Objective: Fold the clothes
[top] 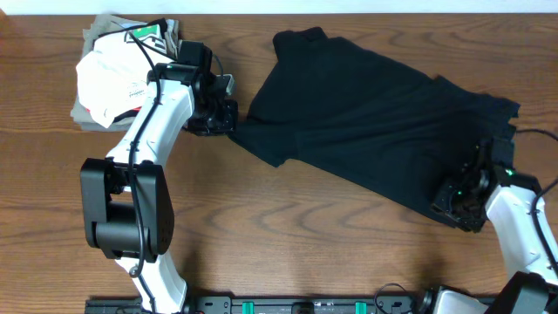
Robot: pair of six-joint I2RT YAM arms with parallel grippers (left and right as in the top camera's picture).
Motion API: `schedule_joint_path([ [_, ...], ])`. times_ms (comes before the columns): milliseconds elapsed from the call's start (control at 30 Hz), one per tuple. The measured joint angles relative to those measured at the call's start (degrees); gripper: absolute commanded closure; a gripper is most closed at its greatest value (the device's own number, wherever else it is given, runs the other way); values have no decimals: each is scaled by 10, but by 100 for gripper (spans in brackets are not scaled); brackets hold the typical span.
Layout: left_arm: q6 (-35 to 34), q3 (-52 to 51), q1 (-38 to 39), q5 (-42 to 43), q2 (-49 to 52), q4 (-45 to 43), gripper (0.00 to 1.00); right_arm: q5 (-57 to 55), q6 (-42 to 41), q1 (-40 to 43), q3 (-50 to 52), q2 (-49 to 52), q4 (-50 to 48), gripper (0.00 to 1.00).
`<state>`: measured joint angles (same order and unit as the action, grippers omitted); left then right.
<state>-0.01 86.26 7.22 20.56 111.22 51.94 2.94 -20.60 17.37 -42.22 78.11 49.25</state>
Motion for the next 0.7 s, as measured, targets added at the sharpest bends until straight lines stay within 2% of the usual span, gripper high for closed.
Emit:
schedule_joint_path([
  [267, 0, 0, 0, 0, 0, -7, 94, -12, 7, 40, 35, 0, -83, 60],
  [700, 0, 0, 0, 0, 0, -10, 94, -50, 9, 43, 61, 0, -92, 61],
])
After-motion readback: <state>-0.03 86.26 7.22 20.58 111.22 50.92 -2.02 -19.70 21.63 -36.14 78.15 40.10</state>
